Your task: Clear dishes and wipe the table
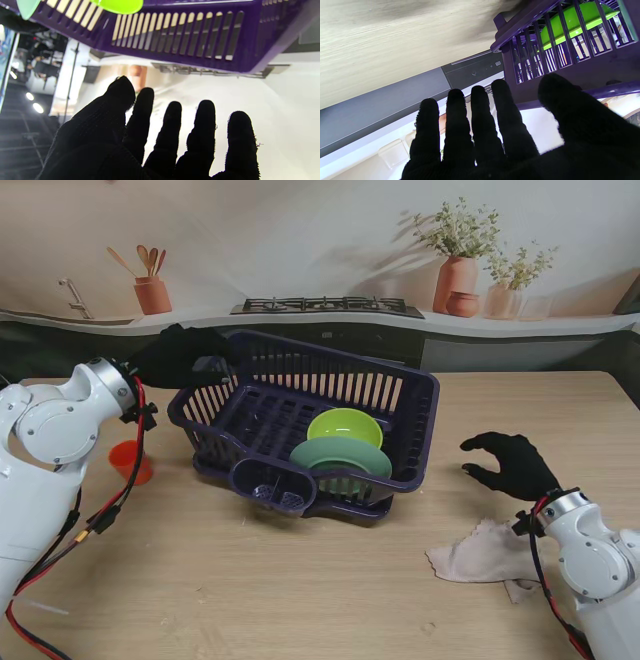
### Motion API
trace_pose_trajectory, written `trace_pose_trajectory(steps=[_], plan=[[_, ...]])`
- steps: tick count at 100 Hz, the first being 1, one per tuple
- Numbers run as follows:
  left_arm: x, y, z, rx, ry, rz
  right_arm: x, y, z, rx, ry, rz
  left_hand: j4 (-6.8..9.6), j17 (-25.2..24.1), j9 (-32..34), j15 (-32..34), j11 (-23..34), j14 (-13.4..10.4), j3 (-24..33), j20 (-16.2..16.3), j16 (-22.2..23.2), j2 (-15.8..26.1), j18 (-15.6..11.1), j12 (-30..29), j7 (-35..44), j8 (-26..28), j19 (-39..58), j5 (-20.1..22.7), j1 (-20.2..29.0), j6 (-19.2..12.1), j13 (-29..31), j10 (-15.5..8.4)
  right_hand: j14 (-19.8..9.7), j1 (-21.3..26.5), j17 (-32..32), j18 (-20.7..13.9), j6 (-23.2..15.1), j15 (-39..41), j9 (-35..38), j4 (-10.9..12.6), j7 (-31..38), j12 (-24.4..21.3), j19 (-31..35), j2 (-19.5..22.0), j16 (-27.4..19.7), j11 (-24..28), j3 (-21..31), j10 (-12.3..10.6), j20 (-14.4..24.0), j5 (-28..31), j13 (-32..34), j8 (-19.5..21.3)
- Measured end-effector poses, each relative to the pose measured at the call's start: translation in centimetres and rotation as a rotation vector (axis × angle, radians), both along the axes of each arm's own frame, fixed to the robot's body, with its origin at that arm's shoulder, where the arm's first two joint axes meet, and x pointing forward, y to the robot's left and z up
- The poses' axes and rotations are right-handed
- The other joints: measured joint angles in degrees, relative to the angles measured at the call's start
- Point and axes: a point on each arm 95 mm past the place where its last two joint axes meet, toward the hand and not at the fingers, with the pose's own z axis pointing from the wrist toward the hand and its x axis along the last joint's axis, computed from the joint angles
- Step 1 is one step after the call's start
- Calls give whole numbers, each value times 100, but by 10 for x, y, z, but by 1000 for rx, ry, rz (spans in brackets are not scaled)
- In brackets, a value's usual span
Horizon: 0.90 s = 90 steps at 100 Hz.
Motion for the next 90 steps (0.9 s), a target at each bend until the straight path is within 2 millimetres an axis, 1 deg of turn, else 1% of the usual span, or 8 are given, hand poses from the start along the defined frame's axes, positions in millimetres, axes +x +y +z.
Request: trace_pose_trajectory(steps=[5,13,17,27,29,53,71,90], plan=[[-3,7,-2,10,-26,2,0,1,0,0,1,2,0,-34,-2,-7,0,-5,9,-10,0,0,-45,-3,298,-167,0,-181,-4,0,0,-56,0,0,0,0,0,0,0,0,0,0,0,0,0,0,0,0,0,0,0,0],[-8,18,-5,1,-44,22,0,2,1,-1,1,4,0,-55,-2,-8,0,-25,105,-16,0,0,-54,-4,375,-265,0,-289,-15,0,-39,-70,0,0,0,0,0,0,0,0,0,0,0,0,0,0,0,0,0,0,0,0],[-11,23,-6,-2,-49,30,0,2,1,-1,2,4,0,-56,-2,-13,0,-67,159,-17,0,-2,-56,-4,411,-278,-1,-292,-16,0,-71,-127,0,0,0,0,0,0,0,0,0,0,0,0,0,0,0,0,0,0,0,0],[-16,32,-9,11,-90,28,0,3,2,-2,6,6,-4,-63,-2,-13,0,-91,229,-17,0,-7,-108,-4,468,-286,-1,-292,-88,0,-71,-152,0,0,0,0,0,0,0,0,0,0,0,0,0,0,0,0,0,0,0,0],[-17,34,-10,14,-95,31,0,3,2,-2,7,5,-4,-65,-2,-13,0,-139,230,-17,0,-7,-112,-4,469,-289,-1,-292,-88,-12,-71,-194,0,0,0,0,0,-1,0,0,0,0,0,0,0,0,0,0,0,0,0,0],[-28,54,-19,18,-101,81,-1,4,2,-3,15,6,-4,-115,-2,-34,0,-145,301,-18,-1,-10,-118,-5,474,-349,-1,-292,-249,-1,-134,-198,0,-1,0,0,0,-1,0,0,0,0,0,0,0,0,0,0,0,0,0,0],[-38,68,-23,15,-160,105,-1,5,2,-6,19,7,-4,-149,-2,-69,0,-146,301,-18,-1,-11,-182,-7,496,-352,-1,-292,-250,-1,-148,-198,-1,-1,0,0,0,-1,0,0,0,0,0,0,0,0,0,0,0,0,0,0],[-49,83,-35,11,-184,151,-1,5,2,-11,23,9,-4,-188,-59,-80,-7,-149,303,-47,-1,-11,-194,-7,498,-396,-2,-298,-308,1,-270,-198,-1,-1,0,0,0,-1,0,0,0,0,0,0,0,0,0,0,0,0,0,0]])
